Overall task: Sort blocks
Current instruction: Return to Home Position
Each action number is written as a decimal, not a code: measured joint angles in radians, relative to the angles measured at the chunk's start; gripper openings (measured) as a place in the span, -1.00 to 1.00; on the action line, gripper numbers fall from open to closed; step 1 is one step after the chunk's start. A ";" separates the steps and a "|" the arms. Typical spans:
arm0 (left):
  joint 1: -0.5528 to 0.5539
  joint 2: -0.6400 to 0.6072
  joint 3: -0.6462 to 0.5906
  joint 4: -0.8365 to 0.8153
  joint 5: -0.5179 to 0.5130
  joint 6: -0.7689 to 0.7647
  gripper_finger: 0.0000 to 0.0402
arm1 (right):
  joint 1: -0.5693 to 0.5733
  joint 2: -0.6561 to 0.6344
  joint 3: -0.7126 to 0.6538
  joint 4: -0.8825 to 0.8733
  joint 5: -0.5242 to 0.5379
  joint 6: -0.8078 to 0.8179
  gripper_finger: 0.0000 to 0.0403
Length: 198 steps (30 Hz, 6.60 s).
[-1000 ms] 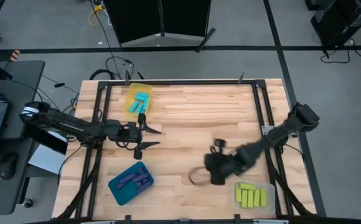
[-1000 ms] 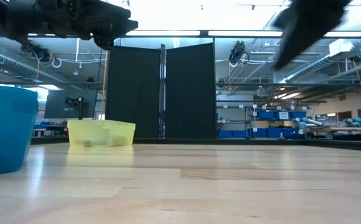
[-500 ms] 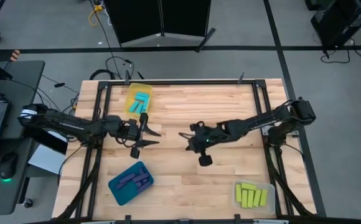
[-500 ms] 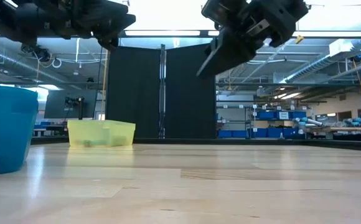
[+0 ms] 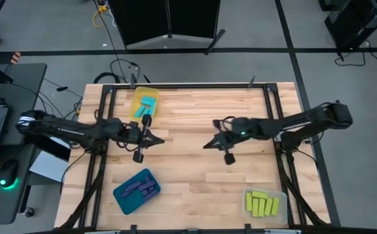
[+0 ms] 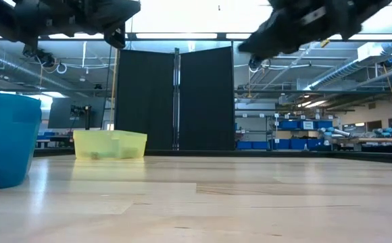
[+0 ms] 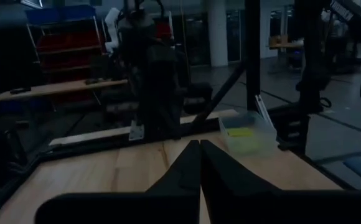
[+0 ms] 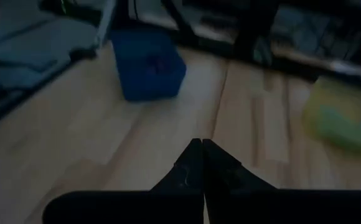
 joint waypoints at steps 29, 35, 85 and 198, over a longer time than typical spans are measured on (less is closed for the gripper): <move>0.147 -0.245 0.000 -0.319 0.166 0.080 -0.95 | -0.138 -0.539 -0.493 0.293 -0.100 0.084 -0.98; 0.147 -0.375 0.000 -0.445 0.135 0.086 -0.95 | -0.137 -0.583 -0.540 0.291 -0.036 0.096 -0.98; 0.160 -0.923 -0.347 -0.386 -0.047 0.109 -0.95 | -0.142 -1.066 -0.676 0.088 -0.023 0.079 -0.99; 0.253 -0.917 -0.349 -0.579 -0.301 -0.020 -0.93 | -0.364 -1.176 -0.675 -0.150 0.457 0.152 -0.66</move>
